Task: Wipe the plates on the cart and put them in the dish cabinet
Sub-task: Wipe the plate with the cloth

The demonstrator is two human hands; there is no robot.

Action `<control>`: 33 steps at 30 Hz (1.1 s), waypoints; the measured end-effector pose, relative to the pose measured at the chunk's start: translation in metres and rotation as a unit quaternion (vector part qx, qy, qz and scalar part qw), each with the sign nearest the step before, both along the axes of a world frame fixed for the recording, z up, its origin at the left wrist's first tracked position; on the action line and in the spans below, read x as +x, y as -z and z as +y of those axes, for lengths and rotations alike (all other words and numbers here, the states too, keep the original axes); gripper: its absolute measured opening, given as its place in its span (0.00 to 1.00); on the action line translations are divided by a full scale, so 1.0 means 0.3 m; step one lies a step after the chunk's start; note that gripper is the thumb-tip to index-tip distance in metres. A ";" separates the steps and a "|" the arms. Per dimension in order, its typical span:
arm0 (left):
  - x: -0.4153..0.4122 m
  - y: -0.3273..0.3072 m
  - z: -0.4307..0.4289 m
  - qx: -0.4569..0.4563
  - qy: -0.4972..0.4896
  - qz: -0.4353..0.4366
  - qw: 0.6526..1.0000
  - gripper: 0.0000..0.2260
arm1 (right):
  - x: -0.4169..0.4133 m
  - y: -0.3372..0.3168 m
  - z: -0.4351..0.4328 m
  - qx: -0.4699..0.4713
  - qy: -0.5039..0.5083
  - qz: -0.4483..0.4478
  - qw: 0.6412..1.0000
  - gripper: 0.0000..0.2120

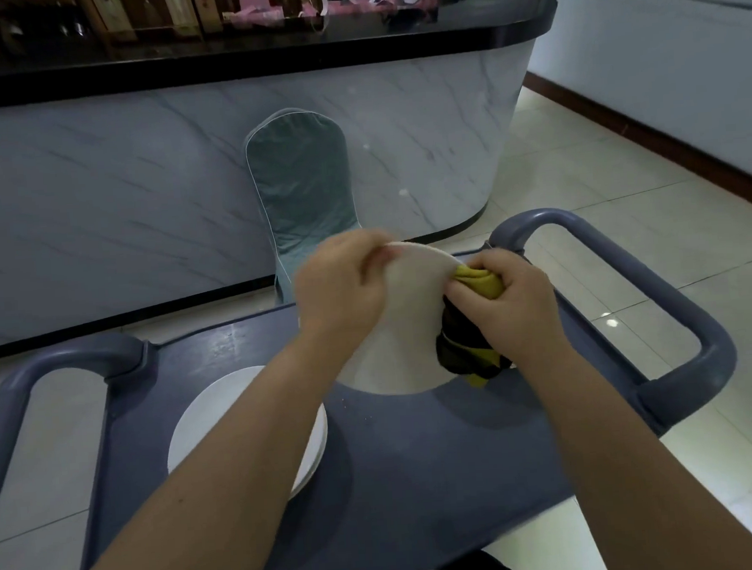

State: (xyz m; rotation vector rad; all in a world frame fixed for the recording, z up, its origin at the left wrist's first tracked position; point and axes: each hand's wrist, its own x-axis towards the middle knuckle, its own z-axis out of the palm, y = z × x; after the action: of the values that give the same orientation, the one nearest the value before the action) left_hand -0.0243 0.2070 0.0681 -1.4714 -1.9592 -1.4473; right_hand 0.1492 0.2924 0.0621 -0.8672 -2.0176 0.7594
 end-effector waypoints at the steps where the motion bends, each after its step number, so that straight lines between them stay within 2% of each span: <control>1: -0.008 0.026 -0.018 0.005 -0.025 -0.138 0.990 0.06 | 0.011 0.026 0.004 -0.048 0.010 -0.004 0.999 0.05; 3: 0.003 0.106 -0.056 0.032 -0.084 -0.357 0.930 0.08 | 0.018 0.091 0.012 -0.083 0.017 -0.032 0.996 0.09; 4: 0.024 0.152 -0.079 0.028 -0.108 -0.416 0.903 0.08 | 0.015 0.119 0.014 -0.073 0.018 -0.049 0.996 0.12; 7: 0.067 0.285 -0.151 -0.057 -0.083 -0.486 0.868 0.08 | -0.007 0.161 0.015 0.026 0.004 -0.089 0.996 0.13; 9: 0.052 0.318 -0.186 -0.096 -0.067 -0.575 0.809 0.09 | -0.008 0.166 0.022 0.130 -0.004 -0.108 0.986 0.11; 11: 0.025 0.318 -0.221 -0.070 -0.043 -0.718 0.691 0.15 | 0.001 0.162 0.026 0.215 -0.009 -0.103 0.971 0.10; 13: 0.037 0.275 -0.254 -0.049 0.037 -0.836 0.545 0.20 | 0.003 0.162 0.018 0.290 -0.023 -0.090 0.953 0.09; 14: 0.047 0.247 -0.259 -0.047 0.071 -0.855 0.512 0.21 | -0.002 0.163 0.008 0.325 -0.036 -0.089 0.941 0.09; 15: 0.054 0.223 -0.257 -0.038 0.086 -0.862 0.499 0.22 | -0.010 0.165 -0.001 0.356 -0.052 -0.092 0.928 0.08; 17: 0.051 0.181 -0.238 -0.002 0.082 -0.871 0.485 0.20 | -0.033 0.174 -0.021 0.398 -0.087 -0.101 0.908 0.08; 20: 0.019 0.136 -0.225 0.056 0.052 -0.895 0.440 0.09 | -0.055 0.194 -0.055 0.434 -0.108 -0.106 0.888 0.08; 22: 0.002 0.134 -0.236 0.054 0.045 -0.897 0.436 0.05 | -0.046 0.208 -0.065 0.440 -0.124 -0.109 0.883 0.10; 24: 0.004 0.148 -0.254 0.038 0.057 -0.887 0.457 0.04 | -0.011 0.223 -0.054 0.414 -0.165 -0.129 0.886 0.12; 27: 0.012 0.185 -0.277 0.016 0.089 -0.837 0.540 0.08 | 0.063 0.221 -0.011 0.266 -0.221 -0.181 0.921 0.15; 28: 0.012 0.197 -0.282 0.015 0.101 -0.819 0.565 0.09 | 0.076 0.208 0.003 0.199 -0.202 -0.184 0.941 0.15; 30: 0.019 0.220 -0.282 0.014 0.116 -0.801 0.587 0.12 | 0.052 0.178 0.032 0.132 -0.105 -0.167 0.971 0.14; 32: 0.047 0.245 -0.276 0.015 0.129 -0.803 0.582 0.13 | -0.027 0.137 0.044 0.127 0.007 -0.142 0.982 0.17; 33: 0.066 0.253 -0.273 0.016 0.139 -0.806 0.575 0.14 | -0.079 0.121 0.033 0.128 0.030 -0.128 0.983 0.20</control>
State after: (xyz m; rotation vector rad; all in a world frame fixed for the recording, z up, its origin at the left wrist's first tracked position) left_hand -0.0046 0.1251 -0.0078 0.0952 -2.1534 -3.6622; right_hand 0.1254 0.3023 0.0257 -0.9055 -2.2415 0.3555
